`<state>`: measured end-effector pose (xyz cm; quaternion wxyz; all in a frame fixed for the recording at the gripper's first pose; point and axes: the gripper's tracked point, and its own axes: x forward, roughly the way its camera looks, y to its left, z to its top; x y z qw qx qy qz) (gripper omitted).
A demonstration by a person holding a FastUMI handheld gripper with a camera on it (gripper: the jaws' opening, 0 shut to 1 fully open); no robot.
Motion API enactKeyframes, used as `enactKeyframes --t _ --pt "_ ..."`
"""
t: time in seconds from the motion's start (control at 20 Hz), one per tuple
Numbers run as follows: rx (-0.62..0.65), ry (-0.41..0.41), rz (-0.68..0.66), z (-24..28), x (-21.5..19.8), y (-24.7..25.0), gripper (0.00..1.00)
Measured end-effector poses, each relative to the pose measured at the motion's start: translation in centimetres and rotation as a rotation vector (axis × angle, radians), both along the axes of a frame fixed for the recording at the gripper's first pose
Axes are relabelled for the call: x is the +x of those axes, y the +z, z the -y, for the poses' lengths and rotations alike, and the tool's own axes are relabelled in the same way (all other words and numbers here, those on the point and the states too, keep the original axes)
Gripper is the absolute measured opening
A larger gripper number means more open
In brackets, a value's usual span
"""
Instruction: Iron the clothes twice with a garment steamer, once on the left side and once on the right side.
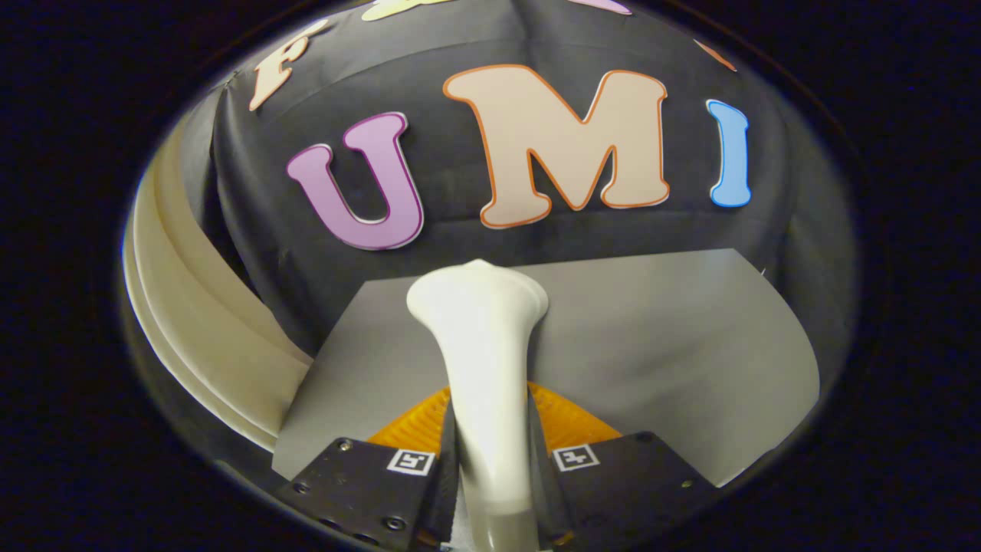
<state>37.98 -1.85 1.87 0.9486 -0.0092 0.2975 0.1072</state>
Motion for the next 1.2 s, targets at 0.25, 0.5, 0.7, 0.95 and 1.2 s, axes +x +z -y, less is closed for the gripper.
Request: enactKeyframes --t 0.25,0.5,0.7,0.95,1.2 --pt "0.040 0.020 0.150 0.1 -1.6 2.7 0.36" --pt "-0.032 0.091 0.256 0.2 -6.0 4.8 0.35" --pt "0.021 0.121 0.302 -0.7 -11.2 4.3 0.34" --pt "0.078 0.116 0.376 -3.2 -17.5 5.0 0.33" --pt "0.084 0.087 0.440 -8.4 -22.7 6.1 0.33"
